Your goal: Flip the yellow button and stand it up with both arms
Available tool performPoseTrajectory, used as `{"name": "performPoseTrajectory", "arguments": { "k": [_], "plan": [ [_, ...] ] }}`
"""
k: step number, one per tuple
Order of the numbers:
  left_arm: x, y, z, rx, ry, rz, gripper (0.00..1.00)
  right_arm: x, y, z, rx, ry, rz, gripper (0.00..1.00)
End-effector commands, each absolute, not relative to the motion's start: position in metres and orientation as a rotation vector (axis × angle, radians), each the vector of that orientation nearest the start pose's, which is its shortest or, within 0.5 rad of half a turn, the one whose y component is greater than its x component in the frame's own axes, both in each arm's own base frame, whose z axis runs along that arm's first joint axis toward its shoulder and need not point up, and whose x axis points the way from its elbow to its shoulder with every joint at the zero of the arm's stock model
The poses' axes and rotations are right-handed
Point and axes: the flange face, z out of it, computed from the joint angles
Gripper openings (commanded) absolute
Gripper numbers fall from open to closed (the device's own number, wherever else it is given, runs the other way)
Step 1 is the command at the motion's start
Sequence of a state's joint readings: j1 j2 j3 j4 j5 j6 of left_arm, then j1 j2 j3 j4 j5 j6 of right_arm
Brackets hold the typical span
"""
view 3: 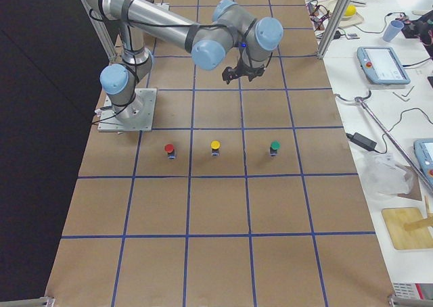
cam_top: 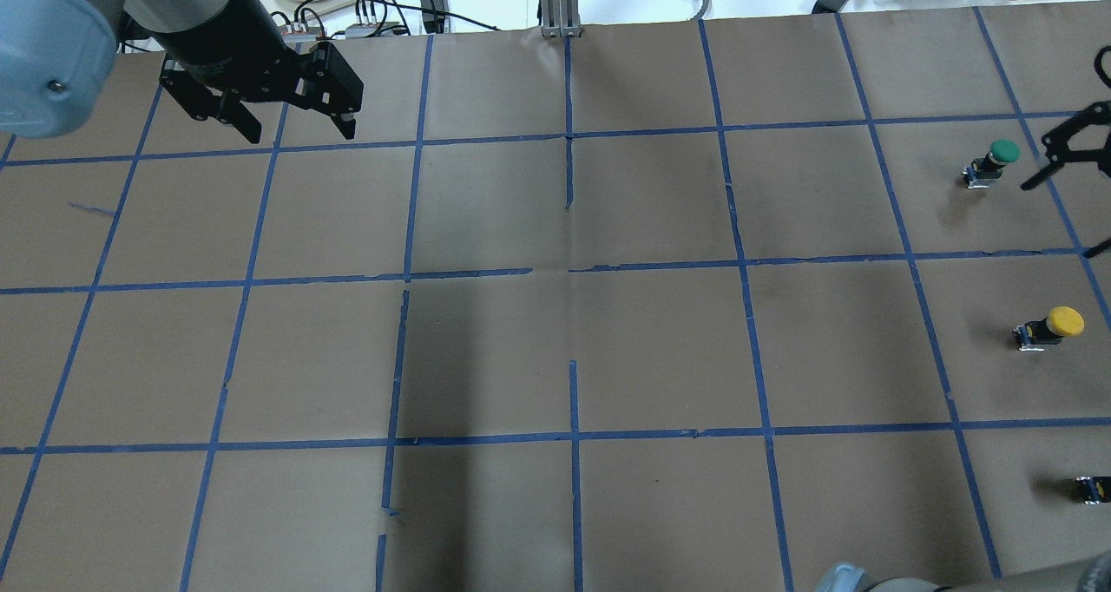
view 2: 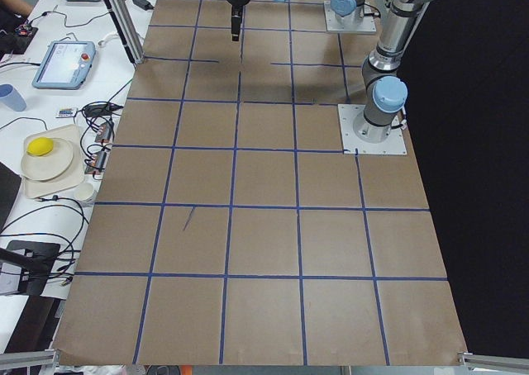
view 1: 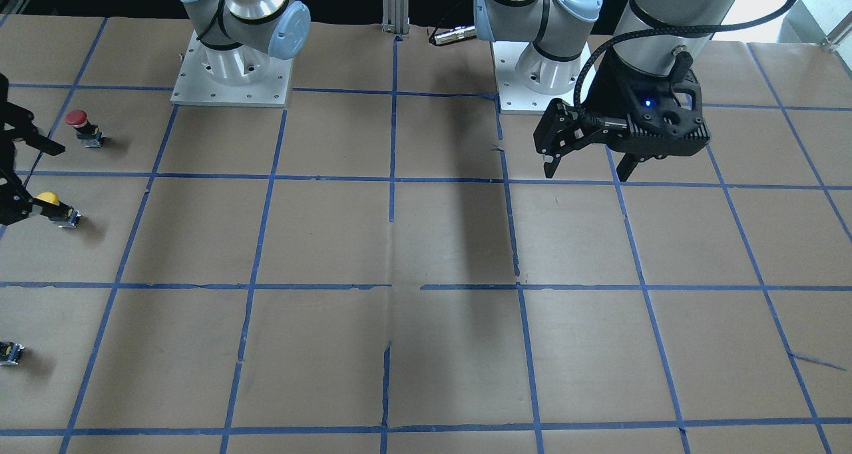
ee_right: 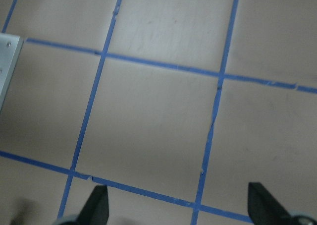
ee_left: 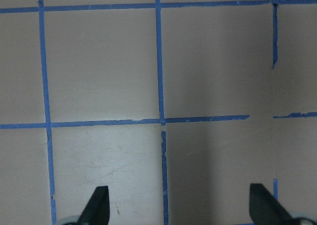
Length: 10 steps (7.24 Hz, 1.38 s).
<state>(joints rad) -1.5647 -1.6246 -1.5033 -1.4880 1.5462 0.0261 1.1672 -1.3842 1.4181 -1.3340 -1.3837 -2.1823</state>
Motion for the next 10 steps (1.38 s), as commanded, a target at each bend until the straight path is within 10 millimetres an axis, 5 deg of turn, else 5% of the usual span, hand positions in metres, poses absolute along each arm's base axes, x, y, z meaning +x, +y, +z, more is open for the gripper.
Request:
{"name": "performPoseTrajectory", "arguments": {
  "k": [1, 4, 7, 10],
  "plan": [
    [-0.132, -0.522, 0.503, 0.035, 3.158, -0.141, 1.00, 0.044, -0.571, 0.487, -2.041, 2.039, -0.073, 1.00],
    [-0.128, -0.507, 0.506, 0.063, 3.160, -0.033, 1.00, 0.152, -0.562, 0.498, -1.718, 2.395, -0.041, 1.00],
    [-0.131, -0.504, 0.507, 0.083, 3.163, -0.033, 1.00, 0.190, -0.544, 0.500, -1.288, 2.715, 0.081, 1.00],
    [-0.131, -0.504, 0.508, 0.083, 3.167, -0.036, 1.00, 0.182, -0.518, 0.531, -0.858, 3.014, 0.059, 1.00]
  ]
}}
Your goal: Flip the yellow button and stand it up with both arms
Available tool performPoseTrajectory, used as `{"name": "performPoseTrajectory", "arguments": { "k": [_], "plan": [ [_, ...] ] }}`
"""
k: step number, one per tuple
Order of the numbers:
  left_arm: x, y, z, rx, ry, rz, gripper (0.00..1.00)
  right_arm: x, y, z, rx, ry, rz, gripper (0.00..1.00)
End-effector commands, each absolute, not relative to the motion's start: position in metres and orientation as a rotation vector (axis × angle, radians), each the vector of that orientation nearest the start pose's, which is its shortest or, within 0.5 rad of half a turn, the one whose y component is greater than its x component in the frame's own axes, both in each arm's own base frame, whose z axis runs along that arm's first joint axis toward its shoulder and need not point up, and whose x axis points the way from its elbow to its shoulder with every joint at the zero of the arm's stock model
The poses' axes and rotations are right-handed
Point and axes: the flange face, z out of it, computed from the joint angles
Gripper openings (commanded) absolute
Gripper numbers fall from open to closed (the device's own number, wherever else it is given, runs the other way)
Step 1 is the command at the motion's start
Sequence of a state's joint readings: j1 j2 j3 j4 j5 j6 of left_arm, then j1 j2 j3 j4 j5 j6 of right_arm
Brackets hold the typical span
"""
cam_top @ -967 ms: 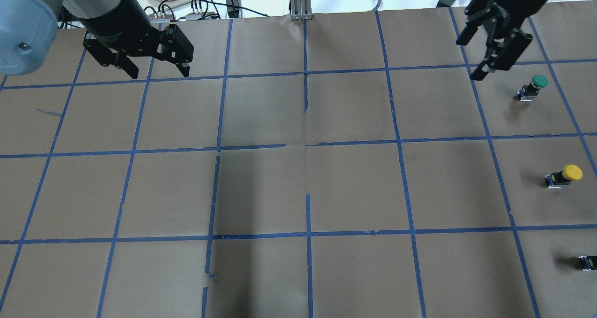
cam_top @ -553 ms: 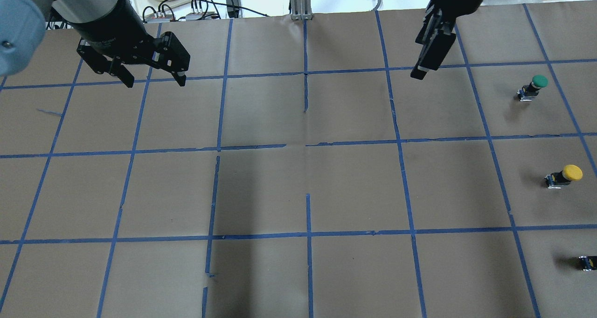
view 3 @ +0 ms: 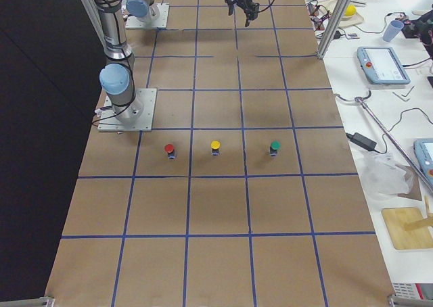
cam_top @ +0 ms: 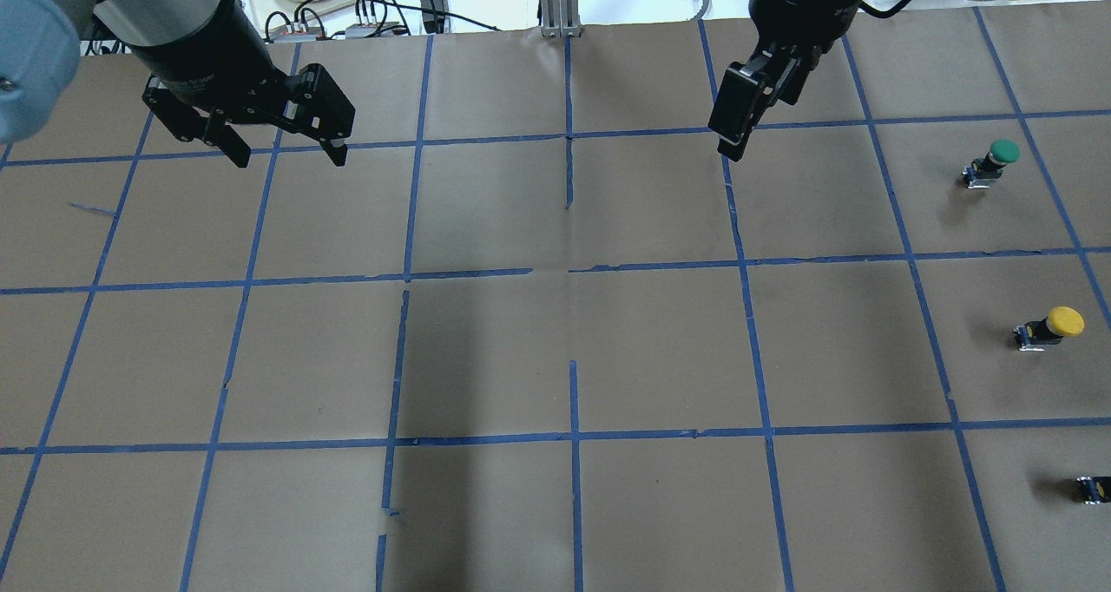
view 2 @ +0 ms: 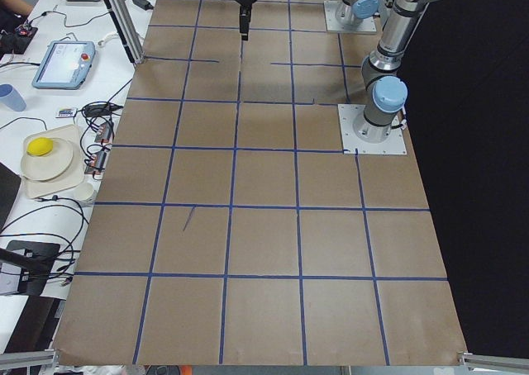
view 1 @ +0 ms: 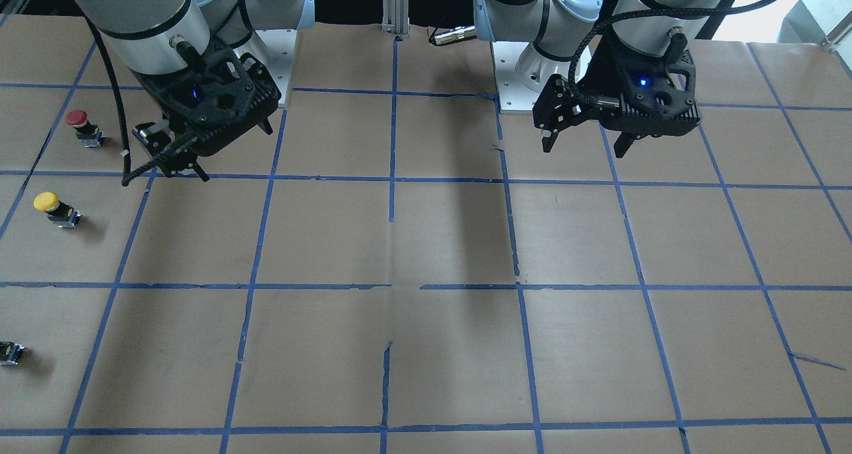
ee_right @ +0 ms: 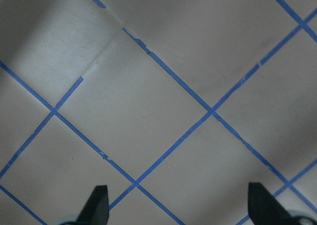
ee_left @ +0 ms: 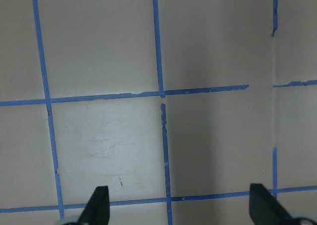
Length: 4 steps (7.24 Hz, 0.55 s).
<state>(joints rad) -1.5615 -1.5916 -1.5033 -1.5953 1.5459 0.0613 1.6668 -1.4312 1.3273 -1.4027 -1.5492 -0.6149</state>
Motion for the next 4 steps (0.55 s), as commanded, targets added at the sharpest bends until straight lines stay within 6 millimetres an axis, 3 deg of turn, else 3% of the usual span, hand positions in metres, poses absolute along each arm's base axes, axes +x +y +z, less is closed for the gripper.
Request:
{"name": "performPoseTrajectory", "arguments": {
  "k": [1, 3, 4],
  "plan": [
    [-0.132, -0.504, 0.508, 0.083, 3.169, -0.036, 1.00, 0.180, -0.513, 0.541, -0.584, 3.084, 0.017, 1.00],
    [-0.132, -0.504, 0.507, 0.086, 3.169, -0.033, 1.00, 0.180, -0.519, 0.548, -0.223, 3.128, -0.095, 1.00],
    [-0.132, -0.502, 0.508, 0.085, 3.161, -0.033, 1.00, 0.179, -0.525, 0.545, -0.200, 3.124, -0.179, 1.00]
  ]
}}
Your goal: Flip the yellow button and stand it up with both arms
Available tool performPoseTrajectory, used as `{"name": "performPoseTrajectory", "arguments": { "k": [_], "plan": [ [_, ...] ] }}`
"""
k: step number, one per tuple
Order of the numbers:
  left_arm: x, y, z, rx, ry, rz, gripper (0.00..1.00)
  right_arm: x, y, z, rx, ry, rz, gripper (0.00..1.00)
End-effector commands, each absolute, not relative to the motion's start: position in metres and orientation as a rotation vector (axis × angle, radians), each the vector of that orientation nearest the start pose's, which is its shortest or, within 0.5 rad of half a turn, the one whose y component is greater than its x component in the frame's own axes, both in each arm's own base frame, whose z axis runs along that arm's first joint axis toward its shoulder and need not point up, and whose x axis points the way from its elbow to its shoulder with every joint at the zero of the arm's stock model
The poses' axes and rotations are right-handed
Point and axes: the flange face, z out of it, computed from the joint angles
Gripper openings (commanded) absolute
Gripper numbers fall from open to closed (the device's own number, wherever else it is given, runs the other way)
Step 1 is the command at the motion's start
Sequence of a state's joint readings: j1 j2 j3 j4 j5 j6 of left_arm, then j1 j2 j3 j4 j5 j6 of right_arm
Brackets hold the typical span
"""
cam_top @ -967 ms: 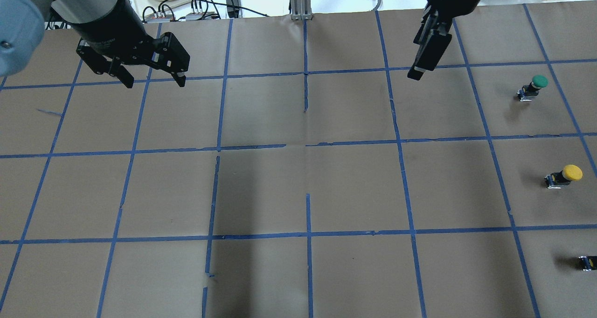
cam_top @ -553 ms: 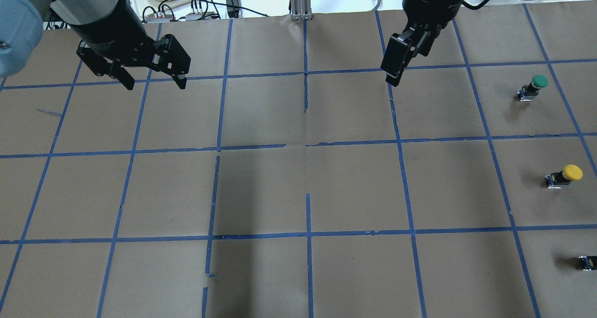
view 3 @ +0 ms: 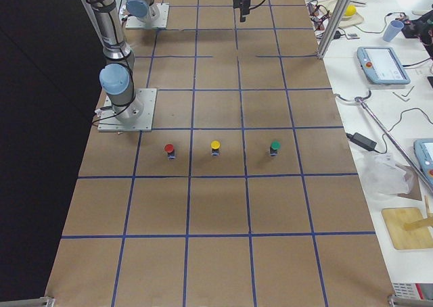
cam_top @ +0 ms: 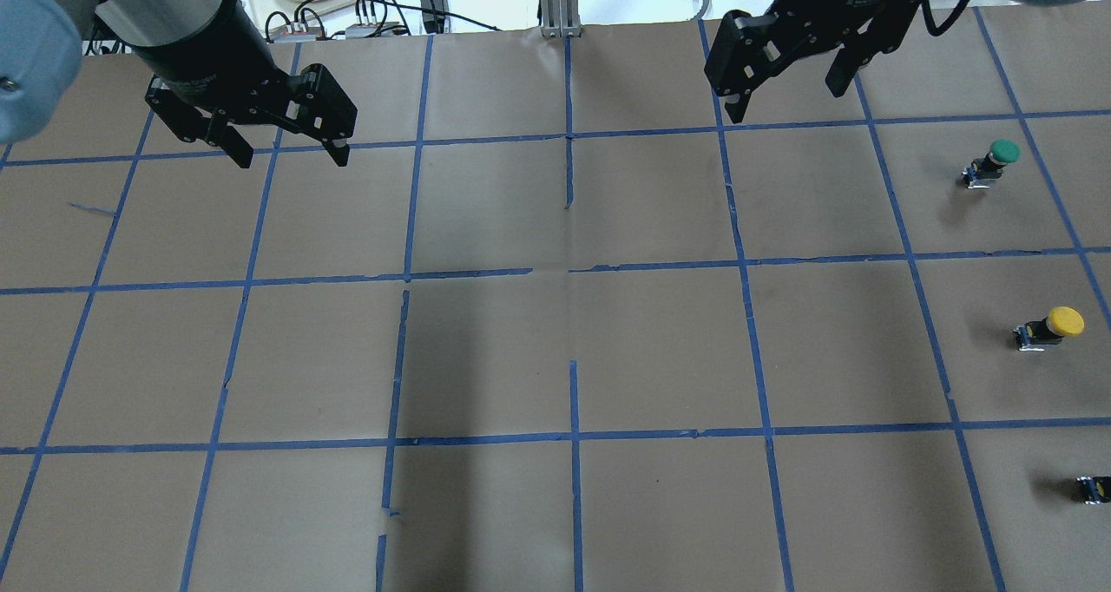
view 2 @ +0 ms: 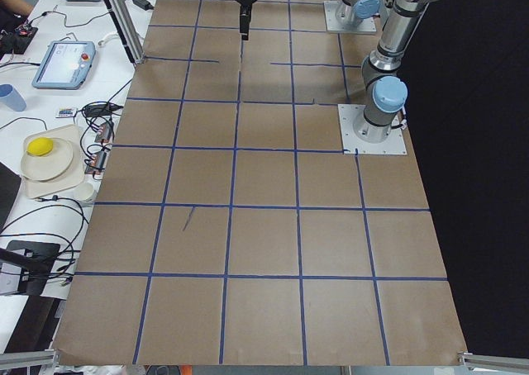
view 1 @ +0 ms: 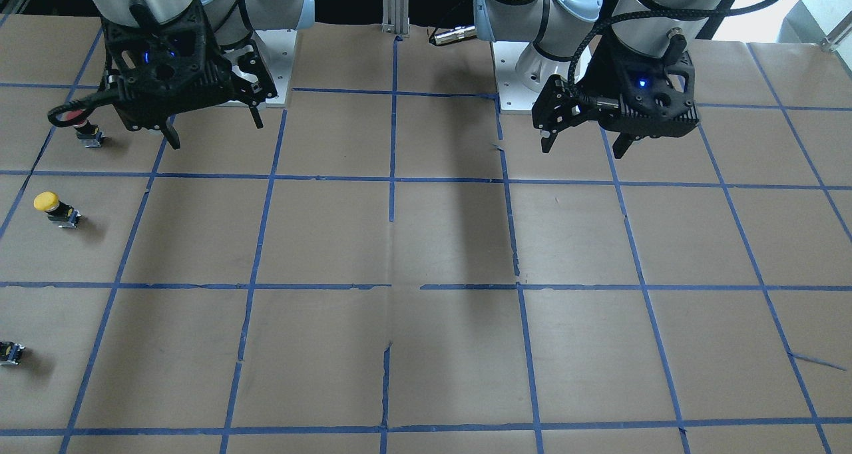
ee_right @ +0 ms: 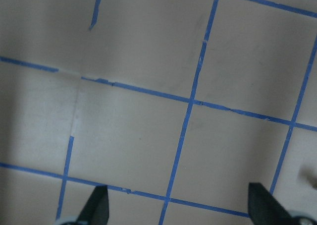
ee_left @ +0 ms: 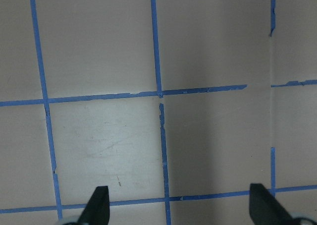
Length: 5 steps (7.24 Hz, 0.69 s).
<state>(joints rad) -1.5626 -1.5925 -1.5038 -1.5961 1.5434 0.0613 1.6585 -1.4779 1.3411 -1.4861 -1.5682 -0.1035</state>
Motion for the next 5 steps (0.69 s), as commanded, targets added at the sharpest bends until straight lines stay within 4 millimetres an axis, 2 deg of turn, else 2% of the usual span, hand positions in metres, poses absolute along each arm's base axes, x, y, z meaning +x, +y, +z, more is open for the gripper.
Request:
{"name": "performPoseTrajectory", "arguments": {
  "k": [1, 2, 5],
  "plan": [
    [-0.1327, -0.5021, 0.5111, 0.095, 3.163, -0.045, 1.00, 0.1784, -0.5245, 0.5388, -0.199, 3.124, -0.190, 1.00],
    [-0.1338, -0.4967, 0.5169, 0.100, 3.166, -0.060, 1.00, 0.1790, -0.5238, 0.5351, -0.200, 3.118, -0.194, 1.00],
    [-0.1327, -0.4988, 0.5137, 0.095, 3.163, -0.047, 1.00, 0.1792, -0.5249, 0.5338, -0.200, 3.115, -0.211, 1.00]
  ]
}}
